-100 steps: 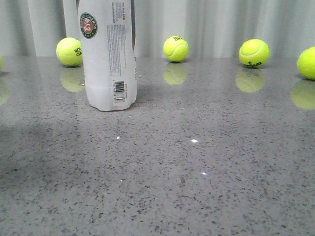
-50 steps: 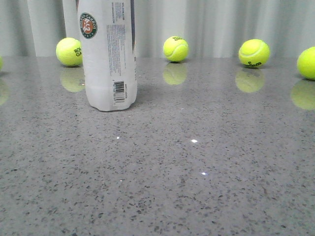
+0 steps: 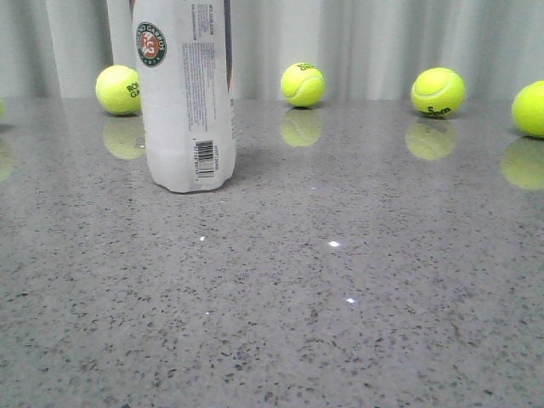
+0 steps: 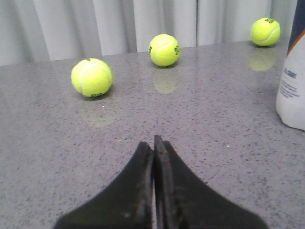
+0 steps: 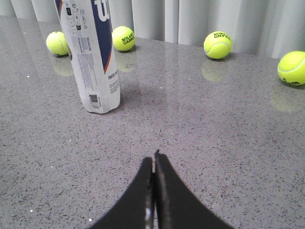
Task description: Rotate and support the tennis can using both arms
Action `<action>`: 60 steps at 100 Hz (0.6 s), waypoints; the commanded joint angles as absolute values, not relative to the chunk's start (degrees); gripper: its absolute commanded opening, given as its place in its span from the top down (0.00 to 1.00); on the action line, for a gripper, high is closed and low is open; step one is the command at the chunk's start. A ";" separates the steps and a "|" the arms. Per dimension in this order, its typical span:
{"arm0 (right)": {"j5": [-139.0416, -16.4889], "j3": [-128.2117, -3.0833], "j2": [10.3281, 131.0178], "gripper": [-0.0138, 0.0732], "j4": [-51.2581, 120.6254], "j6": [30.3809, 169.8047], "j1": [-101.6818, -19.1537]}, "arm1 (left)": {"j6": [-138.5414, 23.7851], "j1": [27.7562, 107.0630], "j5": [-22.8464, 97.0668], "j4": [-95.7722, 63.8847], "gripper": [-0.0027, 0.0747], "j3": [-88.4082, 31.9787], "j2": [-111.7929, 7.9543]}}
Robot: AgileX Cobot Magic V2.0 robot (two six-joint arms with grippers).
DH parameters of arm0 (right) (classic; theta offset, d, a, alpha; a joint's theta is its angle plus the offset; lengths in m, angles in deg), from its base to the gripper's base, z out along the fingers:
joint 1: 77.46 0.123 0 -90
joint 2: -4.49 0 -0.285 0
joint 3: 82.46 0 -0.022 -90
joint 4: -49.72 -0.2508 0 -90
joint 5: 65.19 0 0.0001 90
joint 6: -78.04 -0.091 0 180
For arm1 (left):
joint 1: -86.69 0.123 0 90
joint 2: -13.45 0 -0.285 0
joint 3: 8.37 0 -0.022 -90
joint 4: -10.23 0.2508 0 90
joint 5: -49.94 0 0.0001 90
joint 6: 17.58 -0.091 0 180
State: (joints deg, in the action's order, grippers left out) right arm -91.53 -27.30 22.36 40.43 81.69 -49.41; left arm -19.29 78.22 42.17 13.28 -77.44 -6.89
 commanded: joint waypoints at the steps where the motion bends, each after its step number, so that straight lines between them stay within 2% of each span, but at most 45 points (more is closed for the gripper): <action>1: -87.42 -28.73 22.96 0.92 40.16 82.02 -49.84 | -17.58 80.87 48.10 13.22 0.99 -79.10 -4.47; 26: -87.42 -28.73 22.96 0.92 40.16 82.02 -49.84 | -17.58 84.79 52.10 12.97 0.99 -88.42 5.11; 33: -87.47 -28.73 23.00 0.92 40.16 82.02 -49.84 | -17.58 84.79 47.06 12.17 0.99 -88.24 7.91; 47: -87.57 -28.73 23.08 0.92 40.16 82.02 -49.84 | -17.92 84.79 46.45 12.02 0.99 -88.25 7.65; 60: -87.63 -28.73 23.08 0.92 40.16 82.02 -49.84 | -17.58 84.69 50.88 10.98 0.99 -88.15 7.65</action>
